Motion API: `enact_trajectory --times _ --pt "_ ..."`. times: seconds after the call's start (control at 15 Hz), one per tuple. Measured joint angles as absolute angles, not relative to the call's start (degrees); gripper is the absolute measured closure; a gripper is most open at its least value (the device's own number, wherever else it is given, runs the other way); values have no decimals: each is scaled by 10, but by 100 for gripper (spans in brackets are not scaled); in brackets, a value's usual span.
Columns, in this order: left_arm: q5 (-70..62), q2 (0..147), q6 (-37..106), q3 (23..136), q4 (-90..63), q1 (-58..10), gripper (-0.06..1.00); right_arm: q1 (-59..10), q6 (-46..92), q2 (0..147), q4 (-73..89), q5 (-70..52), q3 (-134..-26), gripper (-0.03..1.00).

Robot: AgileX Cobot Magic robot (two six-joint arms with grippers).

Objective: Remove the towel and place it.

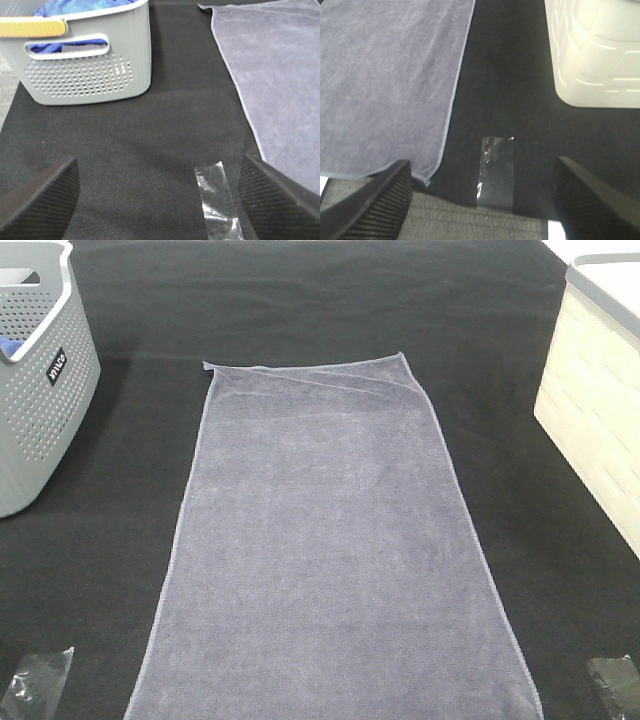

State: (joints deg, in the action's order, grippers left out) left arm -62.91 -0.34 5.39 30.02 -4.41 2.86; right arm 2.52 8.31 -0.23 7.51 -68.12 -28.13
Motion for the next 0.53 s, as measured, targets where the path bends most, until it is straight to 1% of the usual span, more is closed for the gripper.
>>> enact_trajectory --times 0.2,0.53 --pt "-627 -3 54 299 -44 29 13 25 83 -2 73 -643 -263 21" --pt "-626 -3 52 299 -44 29 13 25 83 -2 73 -640 -263 21"
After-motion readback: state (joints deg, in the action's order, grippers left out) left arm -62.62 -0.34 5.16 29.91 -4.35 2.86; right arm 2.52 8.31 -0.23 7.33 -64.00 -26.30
